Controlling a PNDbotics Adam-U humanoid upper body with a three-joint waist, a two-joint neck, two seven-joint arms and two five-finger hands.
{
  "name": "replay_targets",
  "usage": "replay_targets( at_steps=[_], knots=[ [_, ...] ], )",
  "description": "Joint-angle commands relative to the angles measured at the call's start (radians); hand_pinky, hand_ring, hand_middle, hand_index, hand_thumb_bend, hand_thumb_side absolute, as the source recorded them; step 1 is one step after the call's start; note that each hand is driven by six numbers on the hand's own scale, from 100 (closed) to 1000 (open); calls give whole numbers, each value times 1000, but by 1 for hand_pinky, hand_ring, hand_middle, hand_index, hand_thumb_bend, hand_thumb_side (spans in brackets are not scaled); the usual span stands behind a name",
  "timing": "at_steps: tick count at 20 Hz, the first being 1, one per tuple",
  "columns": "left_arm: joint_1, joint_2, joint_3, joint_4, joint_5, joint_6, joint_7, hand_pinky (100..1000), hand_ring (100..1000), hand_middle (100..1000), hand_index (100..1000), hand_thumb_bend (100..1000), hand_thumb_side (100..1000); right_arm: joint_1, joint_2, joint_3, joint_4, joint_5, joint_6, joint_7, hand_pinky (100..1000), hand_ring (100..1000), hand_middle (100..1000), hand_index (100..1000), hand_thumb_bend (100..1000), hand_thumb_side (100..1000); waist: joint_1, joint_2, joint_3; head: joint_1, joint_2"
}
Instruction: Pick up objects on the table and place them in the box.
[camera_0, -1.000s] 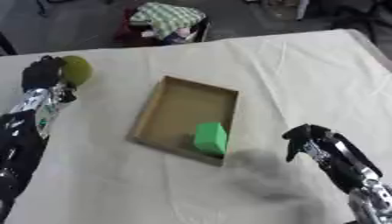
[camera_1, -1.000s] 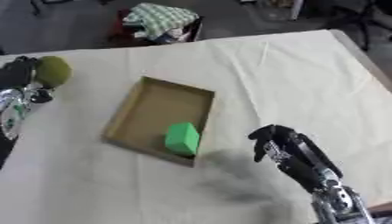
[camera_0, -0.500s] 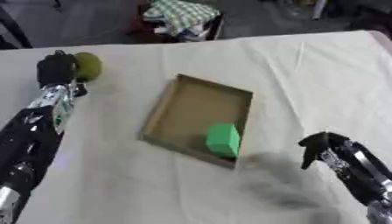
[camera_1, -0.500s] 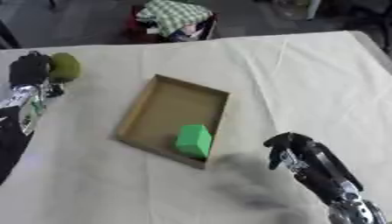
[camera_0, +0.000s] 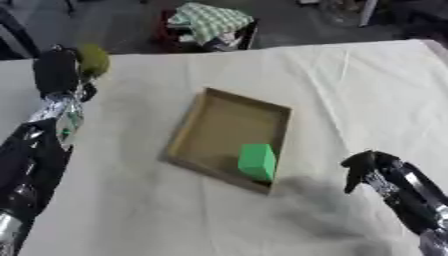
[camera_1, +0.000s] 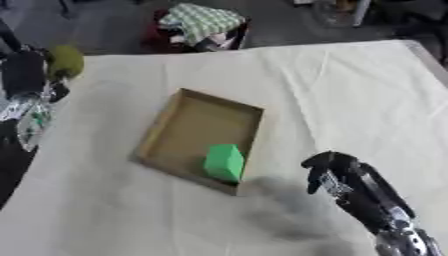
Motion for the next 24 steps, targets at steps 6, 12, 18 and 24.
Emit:
replay_targets(
  at_steps=[6,12,18,24],
  knots=[
    [-9,59,-146,-254,129,-185,-264,385,352,279,408,100,100,-9,-14,-3,-18,-3,-4,2,454,431,432,640,100,641,0,-41,9,-27,7],
    [-7,34,-288,-412,162,-301,-451,416,372,309,434,129,100,-11,-16,0,-16,-8,-6,6,454,431,432,640,100,636,-3,-53,4,-30,11],
    [-12,-31,-399,-457,135,-390,-578,443,396,340,464,171,100,-14,-14,4,-16,-11,-6,11,454,432,432,640,100,635,-3,-57,-4,-24,12],
    [2,-102,-439,-412,108,-448,-636,478,436,395,512,188,100,-15,-11,6,-15,-13,-5,14,454,432,432,640,100,639,-1,-55,-11,-18,15]
  ],
)
